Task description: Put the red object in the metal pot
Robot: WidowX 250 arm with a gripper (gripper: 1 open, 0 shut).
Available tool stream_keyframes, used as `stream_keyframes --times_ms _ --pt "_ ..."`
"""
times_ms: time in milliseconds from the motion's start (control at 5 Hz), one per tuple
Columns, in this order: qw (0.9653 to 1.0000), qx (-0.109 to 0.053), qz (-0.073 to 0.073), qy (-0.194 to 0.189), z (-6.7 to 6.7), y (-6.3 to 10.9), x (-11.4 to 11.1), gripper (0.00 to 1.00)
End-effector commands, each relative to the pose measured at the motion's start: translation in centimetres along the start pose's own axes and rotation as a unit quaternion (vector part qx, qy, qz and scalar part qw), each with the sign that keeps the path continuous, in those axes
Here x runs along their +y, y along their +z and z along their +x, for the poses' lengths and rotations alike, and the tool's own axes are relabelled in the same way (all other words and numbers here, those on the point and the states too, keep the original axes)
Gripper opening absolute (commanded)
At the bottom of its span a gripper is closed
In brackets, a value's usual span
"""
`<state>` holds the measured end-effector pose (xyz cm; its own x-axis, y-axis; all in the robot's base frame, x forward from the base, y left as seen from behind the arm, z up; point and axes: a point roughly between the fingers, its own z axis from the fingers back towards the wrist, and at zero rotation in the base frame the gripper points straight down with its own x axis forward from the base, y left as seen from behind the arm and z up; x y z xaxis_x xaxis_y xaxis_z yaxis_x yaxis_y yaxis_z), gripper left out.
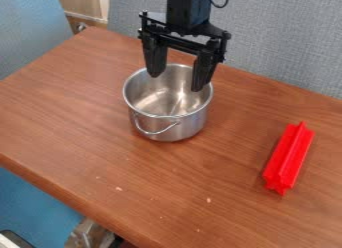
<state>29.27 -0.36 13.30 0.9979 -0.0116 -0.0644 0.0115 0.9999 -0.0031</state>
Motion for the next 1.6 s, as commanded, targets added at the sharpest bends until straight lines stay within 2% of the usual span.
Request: stream_keyframes --times_ms 0,200,600,800,1400 --pt "0.9999 0.008 0.0 -0.008 0.1 -0.6 -1.4 1.0" --pt "0.9995 0.005 0.002 -0.032 0.2 -0.7 -4.1 1.0" --pt "0.9957 -0.015 0.005 -0.092 2.2 -1.6 -10.7 1.0" --pt "0.9938 -0.02 0.009 -0.109 2.9 -2.6 -12.5 1.0" --pt "0.9932 -0.022 0.015 -0.113 4.4 -4.9 -14.3 1.0"
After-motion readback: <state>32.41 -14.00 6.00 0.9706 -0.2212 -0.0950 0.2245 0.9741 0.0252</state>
